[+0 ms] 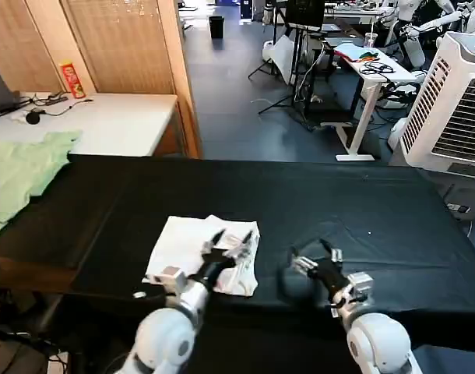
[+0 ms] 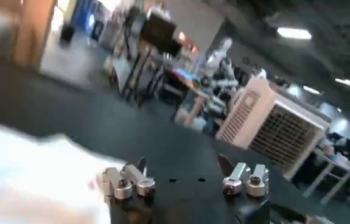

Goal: Fold and organize the clothes.

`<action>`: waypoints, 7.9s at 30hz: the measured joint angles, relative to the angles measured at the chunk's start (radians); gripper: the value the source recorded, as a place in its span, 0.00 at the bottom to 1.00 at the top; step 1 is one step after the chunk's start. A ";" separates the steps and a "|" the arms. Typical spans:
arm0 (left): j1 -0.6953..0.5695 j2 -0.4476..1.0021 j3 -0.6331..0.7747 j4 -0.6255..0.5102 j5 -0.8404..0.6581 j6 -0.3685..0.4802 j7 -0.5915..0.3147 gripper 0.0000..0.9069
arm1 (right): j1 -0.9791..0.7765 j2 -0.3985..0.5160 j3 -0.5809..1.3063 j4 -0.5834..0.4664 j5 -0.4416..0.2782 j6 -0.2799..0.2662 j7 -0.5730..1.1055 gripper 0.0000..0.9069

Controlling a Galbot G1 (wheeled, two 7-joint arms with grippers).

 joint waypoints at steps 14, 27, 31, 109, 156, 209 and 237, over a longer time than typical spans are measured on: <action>0.076 0.089 -0.189 -0.007 0.116 -0.014 -0.024 0.97 | 0.270 0.005 -0.297 -0.160 -0.091 -0.110 0.038 0.97; 0.130 0.077 -0.249 -0.007 0.136 -0.039 -0.026 0.97 | 0.375 0.041 -0.373 -0.278 -0.135 -0.124 0.034 0.97; 0.131 0.076 -0.249 -0.006 0.138 -0.042 -0.026 0.97 | 0.371 0.049 -0.369 -0.287 -0.170 -0.115 0.052 0.97; 0.049 0.073 -0.281 0.187 0.008 -0.091 0.016 0.97 | -0.155 -0.085 -0.249 0.059 -0.234 0.027 -0.025 0.97; 0.067 0.259 -0.446 0.066 -0.015 0.039 0.048 0.00 | -0.202 0.022 -0.100 0.158 -0.126 0.031 0.121 0.97; 0.076 0.209 -0.144 -0.065 0.186 -0.274 0.059 0.97 | 0.353 0.208 -0.362 -0.346 0.261 -0.151 0.175 0.24; 0.159 0.221 -0.230 -0.069 0.076 -0.287 0.002 0.97 | 0.169 -0.032 -0.147 -0.112 0.152 -0.073 0.189 0.97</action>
